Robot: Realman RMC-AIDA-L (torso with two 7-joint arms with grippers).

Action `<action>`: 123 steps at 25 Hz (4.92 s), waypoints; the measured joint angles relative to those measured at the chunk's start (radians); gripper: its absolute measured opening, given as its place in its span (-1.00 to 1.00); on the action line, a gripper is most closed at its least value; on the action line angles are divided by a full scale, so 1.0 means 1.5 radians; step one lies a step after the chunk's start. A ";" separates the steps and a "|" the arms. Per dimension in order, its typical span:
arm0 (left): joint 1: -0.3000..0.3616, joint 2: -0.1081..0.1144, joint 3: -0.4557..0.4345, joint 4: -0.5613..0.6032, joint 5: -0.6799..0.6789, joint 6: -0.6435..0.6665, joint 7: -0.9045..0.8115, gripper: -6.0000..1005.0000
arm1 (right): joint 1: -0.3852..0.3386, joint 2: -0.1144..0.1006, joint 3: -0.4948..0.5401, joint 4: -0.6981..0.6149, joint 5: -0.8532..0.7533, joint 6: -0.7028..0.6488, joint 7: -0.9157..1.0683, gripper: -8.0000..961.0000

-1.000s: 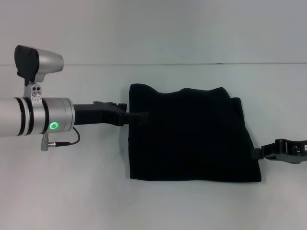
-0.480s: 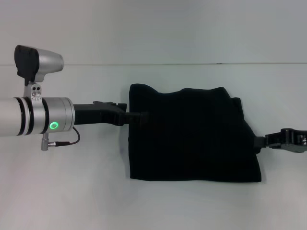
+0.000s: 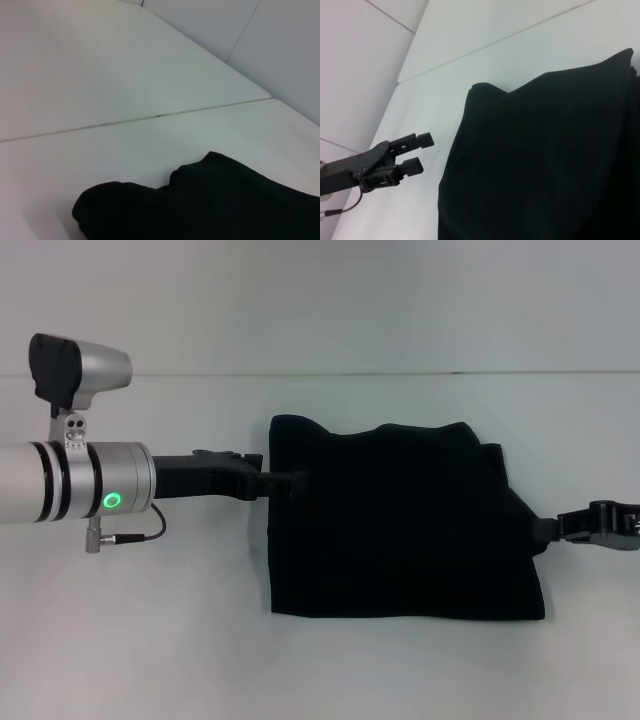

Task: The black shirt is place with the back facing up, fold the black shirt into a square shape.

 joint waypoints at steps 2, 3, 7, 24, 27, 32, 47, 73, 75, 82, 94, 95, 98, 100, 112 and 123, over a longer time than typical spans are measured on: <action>0.000 0.000 0.000 0.000 0.000 0.000 0.000 0.80 | -0.002 0.000 -0.002 0.000 -0.004 0.000 0.006 -0.92; 0.000 0.000 0.000 0.000 0.000 0.000 0.000 0.80 | -0.003 0.000 -0.002 0.000 -0.009 0.000 0.011 -0.92; 0.000 0.000 0.000 0.000 0.000 -0.001 0.000 0.80 | -0.008 0.000 -0.003 0.000 -0.032 0.011 0.030 -0.92; -0.003 0.000 0.000 0.000 0.000 -0.016 -0.001 0.80 | -0.017 -0.006 0.040 -0.036 -0.041 0.021 0.040 -0.31; -0.006 0.000 -0.001 -0.001 -0.001 -0.026 -0.001 0.80 | -0.021 -0.006 0.083 -0.050 -0.037 0.018 0.023 0.00; -0.016 0.001 0.000 -0.006 -0.001 -0.046 -0.014 0.80 | -0.023 -0.003 0.118 -0.047 -0.004 0.012 -0.037 0.17; -0.063 0.000 0.068 -0.058 0.014 -0.148 -0.117 0.80 | -0.029 0.007 0.120 -0.047 0.040 -0.008 -0.084 0.71; -0.082 -0.006 0.123 -0.057 0.015 -0.140 -0.124 0.80 | -0.023 0.009 0.121 -0.050 0.040 -0.001 -0.088 0.76; -0.082 -0.005 0.123 -0.057 0.015 -0.142 -0.124 0.80 | -0.025 0.009 0.121 -0.050 0.040 -0.001 -0.088 0.76; -0.079 -0.006 0.123 -0.060 0.015 -0.167 -0.124 0.74 | -0.026 0.008 0.121 -0.050 0.040 -0.001 -0.088 0.76; -0.076 -0.006 0.139 -0.056 0.016 -0.173 -0.124 0.28 | -0.025 0.008 0.121 -0.051 0.040 -0.001 -0.089 0.75; -0.076 -0.006 0.139 -0.056 0.016 -0.173 -0.124 0.21 | -0.025 0.008 0.121 -0.051 0.040 -0.001 -0.089 0.75; -0.076 -0.006 0.139 -0.056 0.016 -0.173 -0.124 -0.27 | -0.025 0.008 0.121 -0.052 0.040 -0.001 -0.089 0.75; -0.077 -0.006 0.138 -0.056 0.016 -0.173 -0.124 -0.36 | -0.026 0.008 0.121 -0.052 0.040 0.000 -0.089 0.75; -0.079 -0.005 0.138 -0.058 0.016 -0.174 -0.124 -0.88 | -0.026 0.008 0.121 -0.052 0.040 0.002 -0.091 0.75; -0.091 -0.002 0.138 -0.054 0.016 -0.175 -0.124 -0.95 | -0.024 0.008 0.121 -0.050 0.040 0.004 -0.098 0.75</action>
